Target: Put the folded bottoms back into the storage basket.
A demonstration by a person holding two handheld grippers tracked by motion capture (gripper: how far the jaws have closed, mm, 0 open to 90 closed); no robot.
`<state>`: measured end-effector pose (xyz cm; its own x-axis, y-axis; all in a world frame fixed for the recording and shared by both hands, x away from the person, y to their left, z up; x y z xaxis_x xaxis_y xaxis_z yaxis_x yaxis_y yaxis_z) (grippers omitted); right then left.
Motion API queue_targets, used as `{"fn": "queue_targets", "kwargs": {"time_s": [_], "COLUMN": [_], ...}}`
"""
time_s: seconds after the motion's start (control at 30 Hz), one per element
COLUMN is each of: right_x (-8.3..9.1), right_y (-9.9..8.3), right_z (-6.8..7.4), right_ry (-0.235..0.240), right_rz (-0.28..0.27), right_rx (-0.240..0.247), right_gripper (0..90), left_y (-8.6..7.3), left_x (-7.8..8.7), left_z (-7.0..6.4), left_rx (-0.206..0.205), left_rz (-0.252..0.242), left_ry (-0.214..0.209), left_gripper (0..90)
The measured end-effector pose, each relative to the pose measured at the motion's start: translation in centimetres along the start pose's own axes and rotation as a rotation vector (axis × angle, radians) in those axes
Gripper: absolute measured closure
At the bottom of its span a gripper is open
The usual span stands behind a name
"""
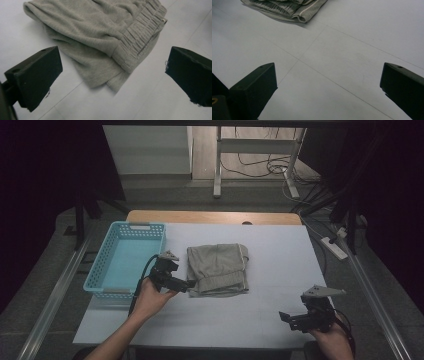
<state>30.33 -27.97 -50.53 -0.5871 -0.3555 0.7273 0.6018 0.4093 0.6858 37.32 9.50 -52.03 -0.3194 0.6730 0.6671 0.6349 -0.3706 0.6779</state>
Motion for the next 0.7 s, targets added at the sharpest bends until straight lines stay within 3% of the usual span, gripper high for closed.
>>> {"fn": "queue_targets", "kwargs": {"time_s": [0.47, 0.7], "right_x": [0.0, 0.0], "right_y": [0.0, 0.0], "right_z": [0.1, 0.1], "right_ry": [-0.002, -0.002], "right_rz": [-0.003, -0.001], "right_rx": [0.01, 0.012], "right_gripper": [1.3, 1.3], "left_y": [1.2, 0.5], "left_x": [-4.1, -6.1], "left_z": [0.8, 1.5], "left_rx": [0.019, 0.024], "left_rz": [0.065, 0.138], "left_ry": [0.036, 0.071], "left_gripper": [0.0, 0.0]}}
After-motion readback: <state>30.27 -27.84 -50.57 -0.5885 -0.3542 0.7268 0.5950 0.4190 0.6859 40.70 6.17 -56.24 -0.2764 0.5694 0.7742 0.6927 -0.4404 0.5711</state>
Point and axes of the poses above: each handheld gripper's, and its own axes: x roughly backward along the jaws, y roughly out of its top, z roughly to its left, the point moved 7 cm from there along -x, roughly forward along the jaws, and after that the axes turned 6 degrees about -y, right-handed, at the moved point
